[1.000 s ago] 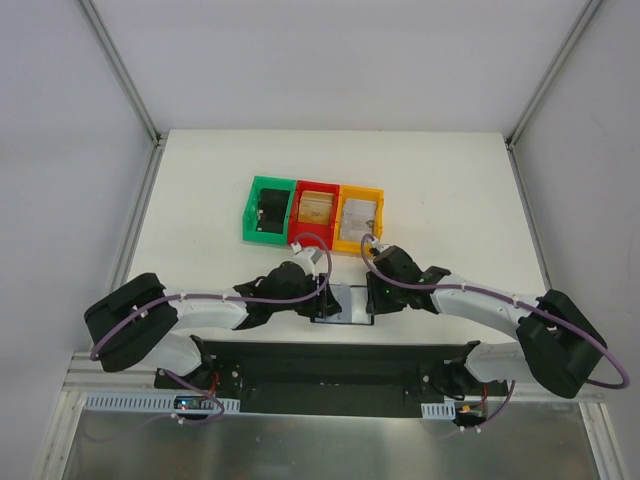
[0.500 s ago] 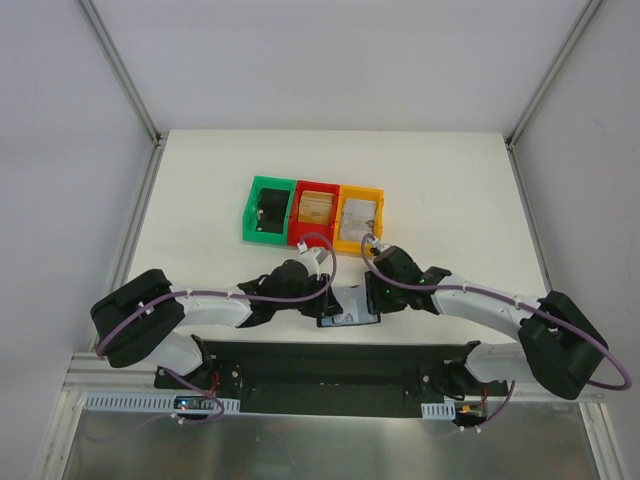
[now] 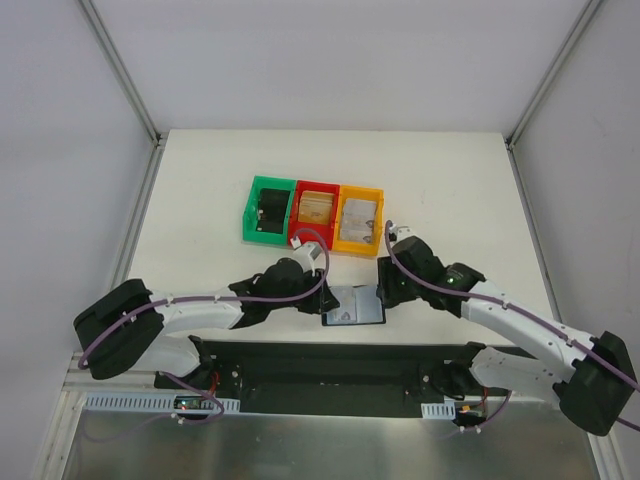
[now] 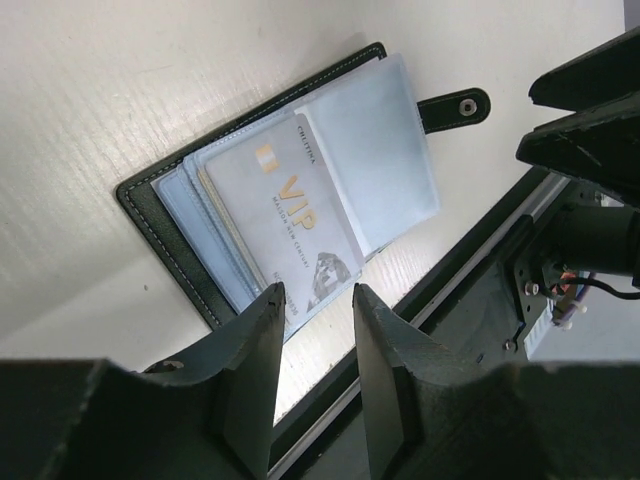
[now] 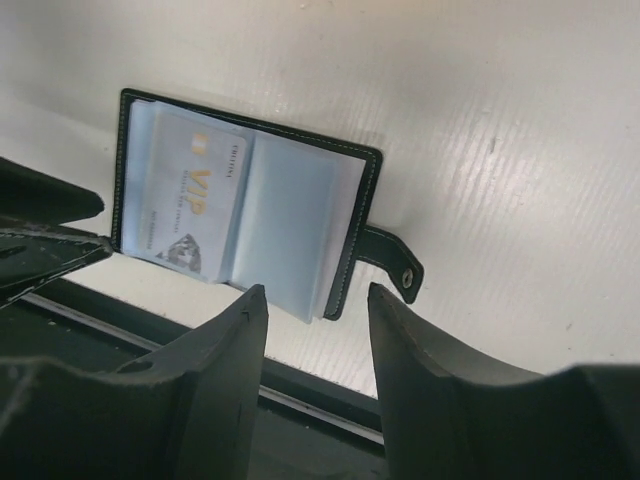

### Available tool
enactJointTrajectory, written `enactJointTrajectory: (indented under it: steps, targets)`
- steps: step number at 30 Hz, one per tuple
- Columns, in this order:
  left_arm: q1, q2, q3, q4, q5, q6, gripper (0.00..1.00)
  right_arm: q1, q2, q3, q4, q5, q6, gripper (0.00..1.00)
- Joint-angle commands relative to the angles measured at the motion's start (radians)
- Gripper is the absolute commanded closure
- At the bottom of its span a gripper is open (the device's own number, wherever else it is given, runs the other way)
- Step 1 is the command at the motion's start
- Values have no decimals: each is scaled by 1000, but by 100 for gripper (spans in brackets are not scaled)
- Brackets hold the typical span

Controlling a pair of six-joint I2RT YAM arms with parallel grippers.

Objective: Take the credit cards out of the card holder
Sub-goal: Remove the credit card from the card holder.

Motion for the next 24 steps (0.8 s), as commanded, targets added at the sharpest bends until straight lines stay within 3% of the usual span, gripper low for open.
enactJointTrajectory:
  steps: [1,5,11,17,24]
  targets:
    - [2,-79,-20,-31,-66,17,67,-1,-13,31,21,-93,-27,55]
    - [2,-88,-28,24,-40,6,68,2,37,-13,162,-221,-11,70]
    - [2,14,19,129,96,5,72,-6,117,-75,245,-232,-2,83]
    - [2,119,47,130,103,-4,79,-24,160,-148,297,-230,12,90]
    - [13,128,36,61,32,-15,86,-17,186,-197,354,-253,39,92]
